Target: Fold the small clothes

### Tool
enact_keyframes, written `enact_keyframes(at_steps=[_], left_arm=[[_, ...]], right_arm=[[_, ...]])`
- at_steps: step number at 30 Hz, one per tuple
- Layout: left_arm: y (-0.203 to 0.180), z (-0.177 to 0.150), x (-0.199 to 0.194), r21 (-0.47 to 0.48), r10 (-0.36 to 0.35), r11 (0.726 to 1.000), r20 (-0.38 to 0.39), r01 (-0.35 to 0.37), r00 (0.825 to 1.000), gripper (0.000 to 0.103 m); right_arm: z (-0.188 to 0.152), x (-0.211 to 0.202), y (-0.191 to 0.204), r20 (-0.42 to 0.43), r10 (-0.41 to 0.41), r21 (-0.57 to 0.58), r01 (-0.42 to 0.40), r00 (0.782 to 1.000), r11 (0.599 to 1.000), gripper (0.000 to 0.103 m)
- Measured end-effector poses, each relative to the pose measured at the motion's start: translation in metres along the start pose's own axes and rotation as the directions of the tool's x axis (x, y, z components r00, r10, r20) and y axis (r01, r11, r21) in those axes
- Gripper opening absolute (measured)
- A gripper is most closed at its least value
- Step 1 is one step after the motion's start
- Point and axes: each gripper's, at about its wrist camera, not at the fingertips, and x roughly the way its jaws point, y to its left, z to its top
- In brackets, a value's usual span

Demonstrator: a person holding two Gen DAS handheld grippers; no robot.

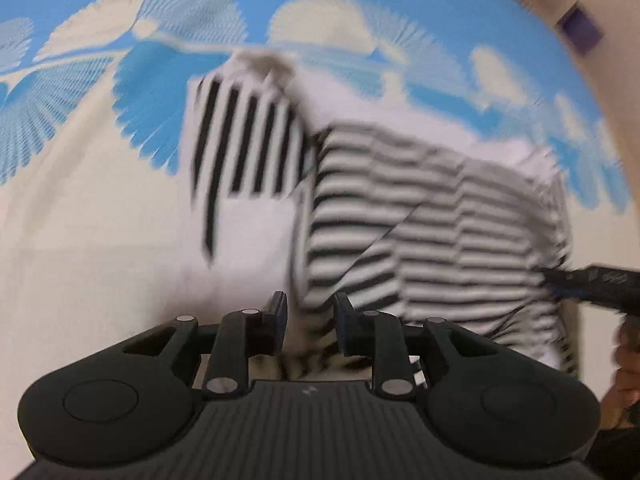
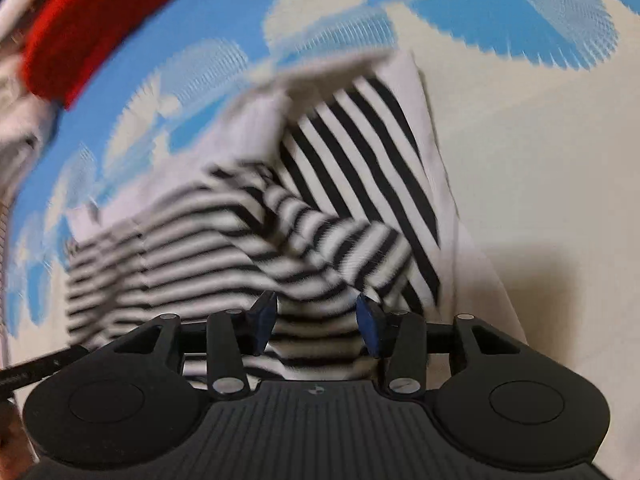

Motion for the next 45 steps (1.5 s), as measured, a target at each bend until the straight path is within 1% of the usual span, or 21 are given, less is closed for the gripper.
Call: enact_keyframes(at_steps=[2,4,6,8,11,14,16,18,20,22,26,27,29,31,34,36,38,40,42,43,45], left_arm=[[-0.001,-0.006,-0.012,-0.008,0.061,0.998,0.04,-0.06,0.997,0.027],[-0.004,-0.01,-0.041,-0.003,0.097,0.995,0.146,-0.097,0.985,0.027],[-0.015,-0.016,-0.078,0.017,0.136,0.989,0.285,-0.147,0.949,0.027],[-0.025,-0.028,-0.116,0.039,0.134,0.986,0.393,-0.162,0.91,0.028],[-0.032,-0.051,-0.165,-0.01,0.122,0.991,0.471,-0.133,0.874,0.028],[-0.037,-0.092,-0.202,-0.039,0.104,0.994,0.538,-0.099,0.836,0.035],[-0.049,-0.12,-0.219,-0.021,0.1,0.994,0.572,-0.107,0.814,0.036],[-0.056,-0.155,-0.228,0.012,0.102,0.991,0.602,-0.137,0.792,0.038],[-0.063,-0.193,-0.233,0.034,0.108,0.986,0.627,-0.166,0.771,0.039],[-0.064,-0.221,-0.231,0.029,0.122,0.983,0.635,-0.182,0.763,0.039],[-0.062,-0.262,-0.222,0.011,0.139,0.983,0.603,-0.182,0.786,0.039],[-0.063,-0.272,-0.222,0.019,0.139,0.982,0.599,-0.187,0.788,0.039],[-0.067,-0.287,-0.22,0.04,0.139,0.979,0.591,-0.201,0.794,0.039],[-0.068,-0.297,-0.216,0.048,0.127,0.981,0.581,-0.189,0.804,0.039],[-0.06,-0.306,-0.197,0.036,0.121,0.985,0.564,-0.17,0.817,0.038],[-0.049,-0.305,-0.174,0.004,0.132,0.988,0.523,-0.158,0.842,0.038],[-0.036,-0.302,-0.153,-0.027,0.149,0.988,0.48,-0.155,0.865,0.038],[-0.025,-0.296,-0.136,-0.055,0.167,0.986,0.422,-0.159,0.891,0.035],[-0.017,-0.293,-0.134,-0.061,0.142,0.99,0.427,-0.129,0.893,0.035],[-0.012,-0.292,-0.132,-0.066,0.141,0.99,0.423,-0.125,0.895,0.035],[0.0,-0.289,-0.127,-0.096,0.139,0.989,0.395,-0.109,0.908,0.035]], right_arm=[[-0.004,-0.002,0.001,0.015,-0.012,0.002,0.012,1.0,1.0,0.044],[-0.014,-0.025,0.008,0.085,-0.014,-0.013,0.015,0.996,1.0,0.044],[-0.026,-0.059,0.016,0.186,0.008,-0.051,0.002,0.982,0.999,0.044],[-0.038,-0.092,0.024,0.267,0.04,-0.073,-0.022,0.963,0.997,0.045],[-0.065,-0.145,0.029,0.388,0.123,-0.13,-0.078,0.914,0.988,0.045],[-0.104,-0.189,0.029,0.506,0.15,-0.22,-0.041,0.849,0.975,0.045],[-0.128,-0.206,0.022,0.552,0.153,-0.251,-0.011,0.82,0.968,0.046],[-0.151,-0.213,0.011,0.574,0.143,-0.268,0.02,0.806,0.963,0.046],[-0.172,-0.216,-0.001,0.582,0.124,-0.262,0.042,0.804,0.964,0.046],[-0.19,-0.214,-0.017,0.596,0.117,-0.233,0.031,0.795,0.972,0.046],[-0.219,-0.206,-0.037,0.635,0.071,-0.182,0.059,0.769,0.981,0.045],[-0.225,-0.203,-0.04,0.638,0.056,-0.18,0.078,0.768,0.981,0.045],[-0.232,-0.198,-0.045,0.624,0.026,-0.174,0.106,0.781,0.979,0.045],[-0.238,-0.196,-0.051,0.61,0.04,-0.178,0.087,0.791,0.98,0.045],[-0.242,-0.186,-0.055,0.563,0.008,-0.173,0.108,0.827,0.979,0.045],[-0.245,-0.182,-0.057,0.555,0.016,-0.167,0.092,0.832,0.982,0.045],[-0.247,-0.175,-0.058,0.549,-0.015,-0.171,0.129,0.835,0.977,0.045],[-0.244,-0.165,-0.062,0.522,-0.043,-0.139,0.135,0.852,0.981,0.045],[-0.242,-0.157,-0.068,0.504,-0.037,-0.127,0.116,0.863,0.985,0.045],[-0.242,-0.152,-0.069,0.496,-0.057,-0.125,0.136,0.867,0.983,0.045],[-0.239,-0.145,-0.073,0.467,-0.084,-0.099,0.147,0.88,0.984,0.045]])
